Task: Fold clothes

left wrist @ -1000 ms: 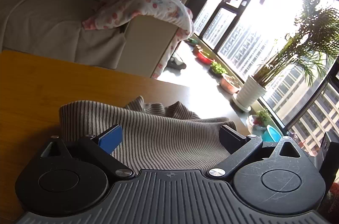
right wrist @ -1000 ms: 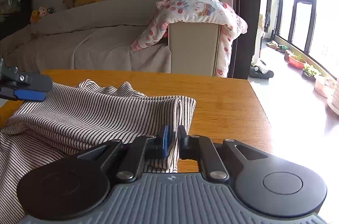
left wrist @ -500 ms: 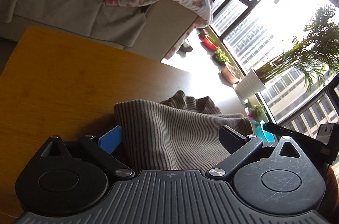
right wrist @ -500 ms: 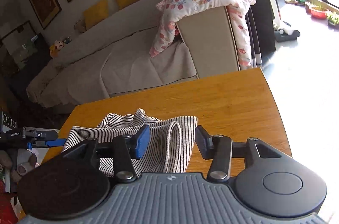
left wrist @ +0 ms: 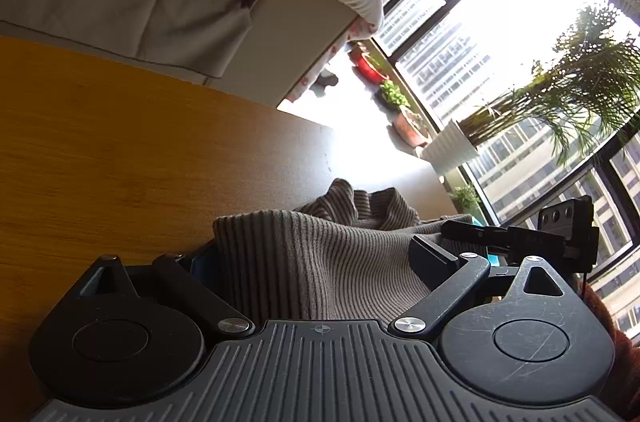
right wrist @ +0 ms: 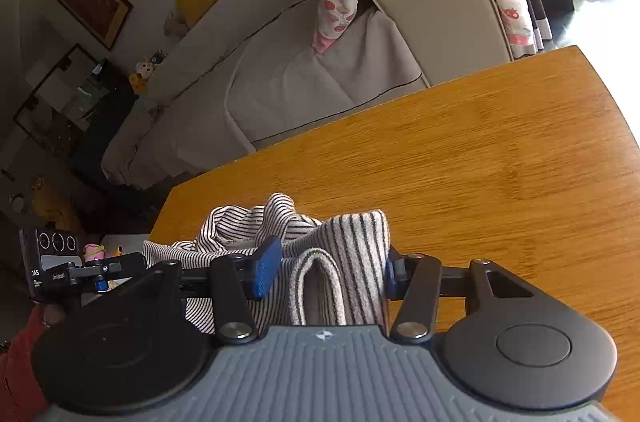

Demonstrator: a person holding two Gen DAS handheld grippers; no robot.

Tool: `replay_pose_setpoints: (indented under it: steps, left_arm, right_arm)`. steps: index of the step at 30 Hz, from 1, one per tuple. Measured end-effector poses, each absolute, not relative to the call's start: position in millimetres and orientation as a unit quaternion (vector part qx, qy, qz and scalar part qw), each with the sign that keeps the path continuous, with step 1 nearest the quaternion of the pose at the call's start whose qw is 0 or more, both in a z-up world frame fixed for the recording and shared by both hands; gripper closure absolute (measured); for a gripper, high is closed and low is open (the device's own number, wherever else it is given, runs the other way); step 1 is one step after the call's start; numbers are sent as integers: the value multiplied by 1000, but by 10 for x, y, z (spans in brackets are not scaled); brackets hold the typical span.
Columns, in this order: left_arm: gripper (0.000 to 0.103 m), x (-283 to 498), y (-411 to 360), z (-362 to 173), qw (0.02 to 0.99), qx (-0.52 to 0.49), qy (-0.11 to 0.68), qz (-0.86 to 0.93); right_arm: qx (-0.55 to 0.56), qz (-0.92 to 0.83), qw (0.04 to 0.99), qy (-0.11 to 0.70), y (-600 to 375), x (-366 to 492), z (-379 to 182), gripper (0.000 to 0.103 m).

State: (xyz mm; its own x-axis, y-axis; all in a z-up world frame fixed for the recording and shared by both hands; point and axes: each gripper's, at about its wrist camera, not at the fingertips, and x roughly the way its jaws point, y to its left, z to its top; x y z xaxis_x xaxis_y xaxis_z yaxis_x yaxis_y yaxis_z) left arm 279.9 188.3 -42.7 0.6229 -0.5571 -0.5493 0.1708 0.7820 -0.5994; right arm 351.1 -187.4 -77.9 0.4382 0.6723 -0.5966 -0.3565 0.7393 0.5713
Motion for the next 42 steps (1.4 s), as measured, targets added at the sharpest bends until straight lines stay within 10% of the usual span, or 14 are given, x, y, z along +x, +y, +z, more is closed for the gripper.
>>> replay_pose_setpoints:
  steps: [7, 17, 27, 31, 42]
  left_arm:
    - [72, 2819, 1789, -421, 879, -229, 376, -183]
    - [77, 1697, 1746, 388, 904, -161, 287, -273]
    - [57, 627, 1620, 295, 890, -84, 341, -290]
    - [33, 344, 1632, 196, 881, -76, 372, -283]
    - [4, 413, 1964, -53, 839, -272, 402, -244]
  right_arm:
    - [105, 311, 855, 401, -1626, 3293, -581, 80]
    - [-83, 372, 884, 270, -1639, 1821, 351, 82]
    - [-257, 372, 841, 298, -1509, 556, -109, 82]
    - [-261, 366, 837, 312, -1615, 283, -239, 73]
    - [15, 322, 886, 334, -2466, 314, 93, 39]
